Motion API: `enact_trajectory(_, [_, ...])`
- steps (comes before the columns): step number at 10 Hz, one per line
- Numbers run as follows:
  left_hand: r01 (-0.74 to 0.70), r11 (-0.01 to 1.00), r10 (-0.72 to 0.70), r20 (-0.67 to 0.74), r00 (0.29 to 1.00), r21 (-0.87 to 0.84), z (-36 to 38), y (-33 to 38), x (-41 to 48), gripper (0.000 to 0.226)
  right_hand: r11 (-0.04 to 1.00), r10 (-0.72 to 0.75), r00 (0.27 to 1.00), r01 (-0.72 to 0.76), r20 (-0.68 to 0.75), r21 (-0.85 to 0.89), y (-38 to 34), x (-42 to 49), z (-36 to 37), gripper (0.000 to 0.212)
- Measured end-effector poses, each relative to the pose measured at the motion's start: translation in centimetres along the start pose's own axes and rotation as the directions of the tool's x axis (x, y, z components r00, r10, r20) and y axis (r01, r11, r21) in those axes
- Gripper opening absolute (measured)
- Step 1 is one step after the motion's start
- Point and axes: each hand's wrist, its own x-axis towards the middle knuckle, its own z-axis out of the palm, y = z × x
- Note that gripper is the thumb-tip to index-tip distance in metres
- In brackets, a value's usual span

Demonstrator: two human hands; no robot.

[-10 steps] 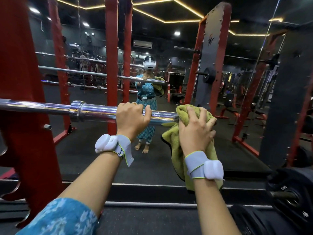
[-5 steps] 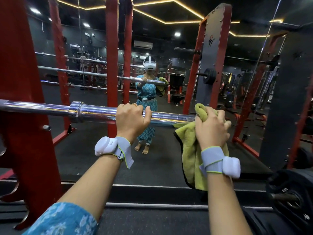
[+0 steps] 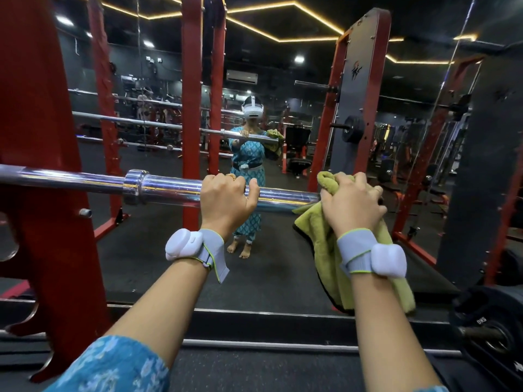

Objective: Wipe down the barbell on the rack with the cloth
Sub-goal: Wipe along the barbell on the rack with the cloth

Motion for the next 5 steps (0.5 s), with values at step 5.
enact_trajectory(5, [-0.009,1.0,0.009,-0.035,0.999,-0.002,0.1,-0.1,0.0,0.045,0.968,-0.241,0.969,0.237,0.048,0.08,-2.8,-1.9,0.0,0.037])
